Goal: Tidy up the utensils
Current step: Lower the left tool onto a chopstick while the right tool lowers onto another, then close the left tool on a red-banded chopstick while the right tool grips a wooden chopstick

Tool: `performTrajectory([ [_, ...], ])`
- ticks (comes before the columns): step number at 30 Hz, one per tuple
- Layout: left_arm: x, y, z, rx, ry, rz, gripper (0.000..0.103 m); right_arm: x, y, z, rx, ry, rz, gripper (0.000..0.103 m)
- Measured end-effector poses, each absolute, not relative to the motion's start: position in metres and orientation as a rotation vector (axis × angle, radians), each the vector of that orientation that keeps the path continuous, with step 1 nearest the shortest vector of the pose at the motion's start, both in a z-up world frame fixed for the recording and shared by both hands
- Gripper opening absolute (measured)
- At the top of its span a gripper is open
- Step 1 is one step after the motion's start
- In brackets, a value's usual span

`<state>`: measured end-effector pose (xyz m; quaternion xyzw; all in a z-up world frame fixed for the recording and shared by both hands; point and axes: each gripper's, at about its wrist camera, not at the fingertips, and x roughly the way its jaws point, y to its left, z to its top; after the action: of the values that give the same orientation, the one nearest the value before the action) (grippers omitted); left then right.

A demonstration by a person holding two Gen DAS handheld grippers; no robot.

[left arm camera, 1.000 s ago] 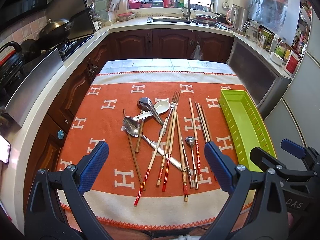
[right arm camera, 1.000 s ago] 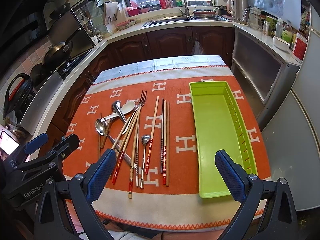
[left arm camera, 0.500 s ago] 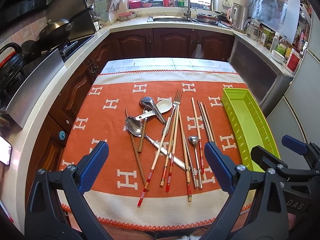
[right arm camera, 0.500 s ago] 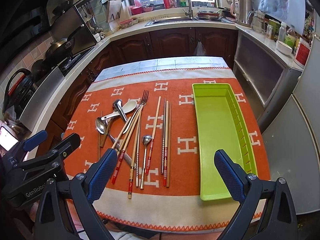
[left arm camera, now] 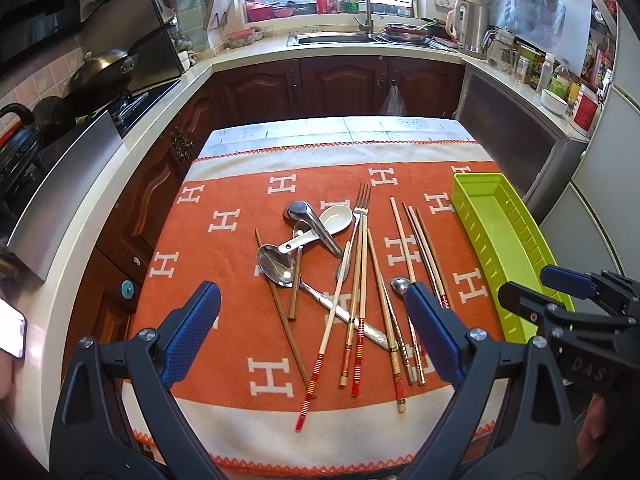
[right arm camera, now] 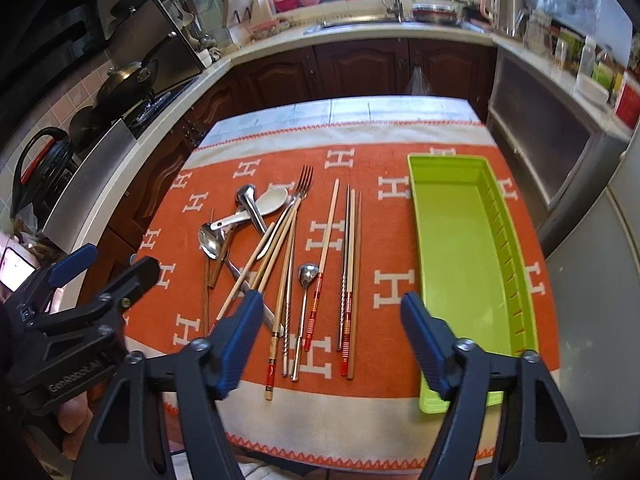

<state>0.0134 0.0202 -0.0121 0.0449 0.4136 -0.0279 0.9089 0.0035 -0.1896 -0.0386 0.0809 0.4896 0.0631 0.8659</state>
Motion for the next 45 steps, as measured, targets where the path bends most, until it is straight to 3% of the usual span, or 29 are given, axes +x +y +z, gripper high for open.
performTrajectory([
  [5,0.024,0.026,-0.018,0.075,0.888,-0.088,0.086,0.015,-0.188,-0.045,0.185,1.030,0.136,0.062],
  [9,0.035,0.029,-0.030,0.067,0.931,-0.100,0.076,0.025,-0.184,-0.050,0.185,1.044,0.145,0.061],
  [17,0.062,0.038,-0.065,0.029,1.045,-0.128,0.057,0.048,-0.171,-0.070,0.179,1.098,0.151,0.049],
  [22,0.079,0.046,-0.092,-0.005,1.118,-0.168,0.035,0.068,-0.169,-0.103,0.208,1.164,0.149,0.036],
  [28,0.097,0.059,-0.128,-0.077,1.209,-0.234,0.017,0.089,-0.167,-0.141,0.208,1.238,0.147,0.024],
  [45,0.111,0.033,-0.163,-0.051,1.286,-0.420,0.016,0.118,-0.178,-0.177,0.246,1.301,0.113,0.021],
])
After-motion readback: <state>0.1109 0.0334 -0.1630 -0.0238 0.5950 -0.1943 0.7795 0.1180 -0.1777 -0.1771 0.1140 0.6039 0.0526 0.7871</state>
